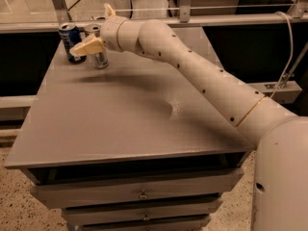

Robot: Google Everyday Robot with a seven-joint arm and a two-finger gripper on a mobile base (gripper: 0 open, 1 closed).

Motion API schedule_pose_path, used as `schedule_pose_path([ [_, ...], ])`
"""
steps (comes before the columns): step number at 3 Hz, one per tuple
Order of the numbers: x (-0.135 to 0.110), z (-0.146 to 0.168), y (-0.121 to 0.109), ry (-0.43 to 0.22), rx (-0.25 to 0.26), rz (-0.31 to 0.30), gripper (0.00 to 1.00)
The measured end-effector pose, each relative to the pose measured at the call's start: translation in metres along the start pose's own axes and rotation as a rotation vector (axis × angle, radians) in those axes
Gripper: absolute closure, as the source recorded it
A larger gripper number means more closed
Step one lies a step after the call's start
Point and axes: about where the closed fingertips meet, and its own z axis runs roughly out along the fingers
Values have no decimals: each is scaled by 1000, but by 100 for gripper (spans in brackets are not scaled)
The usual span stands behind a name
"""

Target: Move redbull can near pepsi can

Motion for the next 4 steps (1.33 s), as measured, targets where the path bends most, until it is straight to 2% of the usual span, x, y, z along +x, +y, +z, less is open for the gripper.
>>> schedule_pose_path([
  [1,-13,-10,10,83,-45,-35,0],
  [2,-12,-59,0,230,-79,-62,0],
  [3,-6,-126,-4,356,-100,-76,0],
  [4,15,-191,-6,424,-102,-38,0],
])
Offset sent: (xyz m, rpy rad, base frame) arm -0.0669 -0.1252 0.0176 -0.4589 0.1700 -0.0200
